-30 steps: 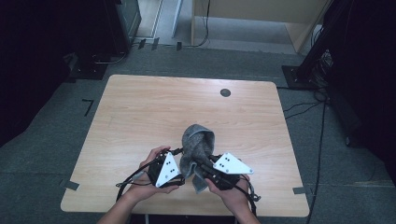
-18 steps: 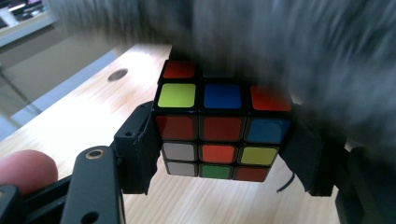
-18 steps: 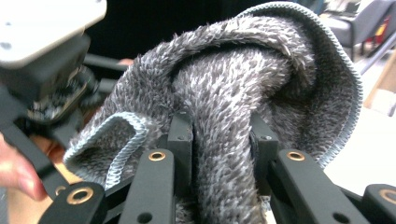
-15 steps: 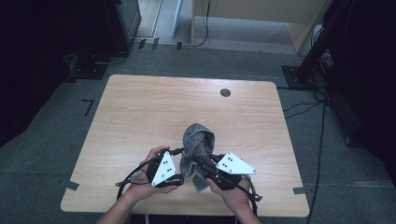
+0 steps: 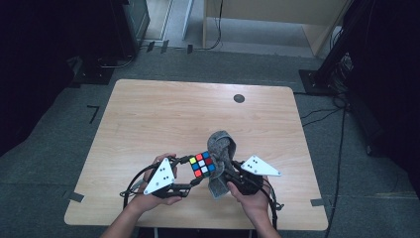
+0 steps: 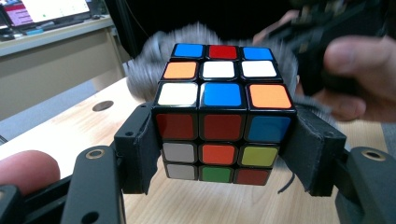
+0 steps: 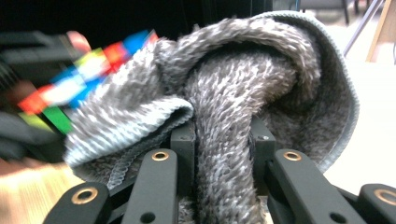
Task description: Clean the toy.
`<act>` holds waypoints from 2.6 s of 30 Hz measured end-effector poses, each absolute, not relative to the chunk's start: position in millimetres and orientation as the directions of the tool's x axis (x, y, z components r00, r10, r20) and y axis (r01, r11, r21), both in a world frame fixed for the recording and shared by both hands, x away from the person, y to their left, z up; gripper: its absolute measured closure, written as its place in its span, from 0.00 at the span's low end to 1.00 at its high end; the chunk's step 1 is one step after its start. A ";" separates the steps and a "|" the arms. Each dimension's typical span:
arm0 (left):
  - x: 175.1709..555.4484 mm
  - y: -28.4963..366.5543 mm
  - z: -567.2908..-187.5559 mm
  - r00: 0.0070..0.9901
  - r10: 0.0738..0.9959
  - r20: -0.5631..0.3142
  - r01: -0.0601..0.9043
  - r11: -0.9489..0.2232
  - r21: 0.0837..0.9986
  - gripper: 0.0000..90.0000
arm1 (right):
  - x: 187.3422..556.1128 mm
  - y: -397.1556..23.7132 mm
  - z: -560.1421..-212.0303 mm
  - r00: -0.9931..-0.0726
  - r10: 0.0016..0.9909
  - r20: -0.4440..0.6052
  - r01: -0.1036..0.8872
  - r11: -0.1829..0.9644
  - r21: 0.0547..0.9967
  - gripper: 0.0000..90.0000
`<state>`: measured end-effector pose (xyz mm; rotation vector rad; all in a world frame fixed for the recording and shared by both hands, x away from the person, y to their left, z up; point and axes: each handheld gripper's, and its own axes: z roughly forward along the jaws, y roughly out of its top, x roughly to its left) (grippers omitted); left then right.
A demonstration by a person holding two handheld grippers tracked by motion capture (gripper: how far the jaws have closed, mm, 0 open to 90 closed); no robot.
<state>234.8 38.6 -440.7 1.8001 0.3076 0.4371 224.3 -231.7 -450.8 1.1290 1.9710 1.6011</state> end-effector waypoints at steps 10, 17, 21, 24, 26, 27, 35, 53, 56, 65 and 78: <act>237.6 38.4 -442.2 0.888 0.441 0.128 0.005 -0.287 0.958 0.38 | 214.8 -237.7 -432.7 -0.634 0.747 0.202 0.276 -0.025 0.961 0.79; 240.1 46.4 -436.0 0.883 0.462 0.080 0.022 -0.211 0.977 0.38 | 223.9 -231.9 -450.2 -0.626 0.749 0.217 0.361 0.031 0.932 0.80; 243.4 57.2 -429.0 0.866 0.500 -0.004 0.061 -0.097 0.993 0.38 | 229.4 -234.4 -462.7 -0.591 0.749 0.298 0.424 -0.026 0.905 0.80; 243.6 58.0 -427.0 0.858 0.512 -0.041 0.079 -0.052 0.996 0.38 | 225.4 -227.2 -462.5 -0.610 0.718 0.335 0.427 -0.059 0.902 0.80; 242.5 56.2 -426.9 0.863 0.502 -0.052 0.083 -0.040 0.996 0.38 | 219.7 -215.7 -459.2 -0.651 0.677 0.343 0.416 -0.060 0.907 0.80; 241.9 55.1 -427.0 0.867 0.495 -0.062 0.089 -0.032 0.996 0.38 | 217.3 -211.4 -457.9 -0.660 0.668 0.342 0.415 -0.055 0.908 0.80; 244.5 55.5 -428.5 0.863 0.496 -0.096 0.121 -0.019 0.992 0.38 | 209.7 -184.4 -464.9 -0.737 0.607 0.299 0.416 0.057 0.908 0.80; 252.6 59.7 -431.5 0.850 0.510 -0.131 0.171 -0.032 0.985 0.38 | 215.6 -190.2 -468.4 -0.682 0.710 0.178 0.382 0.138 0.914 0.80; 255.2 61.7 -432.0 0.844 0.518 -0.143 0.187 -0.033 0.982 0.38 | 224.6 -205.5 -473.9 -0.611 0.781 0.130 0.385 0.149 0.911 0.78; 260.7 62.9 -433.5 0.827 0.537 -0.166 0.225 -0.045 0.973 0.38 | 250.9 -233.8 -486.3 -0.502 0.849 0.164 0.499 0.130 0.856 0.43; 258.4 49.6 -431.2 0.814 0.531 -0.236 0.298 -0.031 0.954 0.38 | 219.6 -201.0 -459.9 -0.670 0.742 0.028 0.242 0.182 0.953 0.32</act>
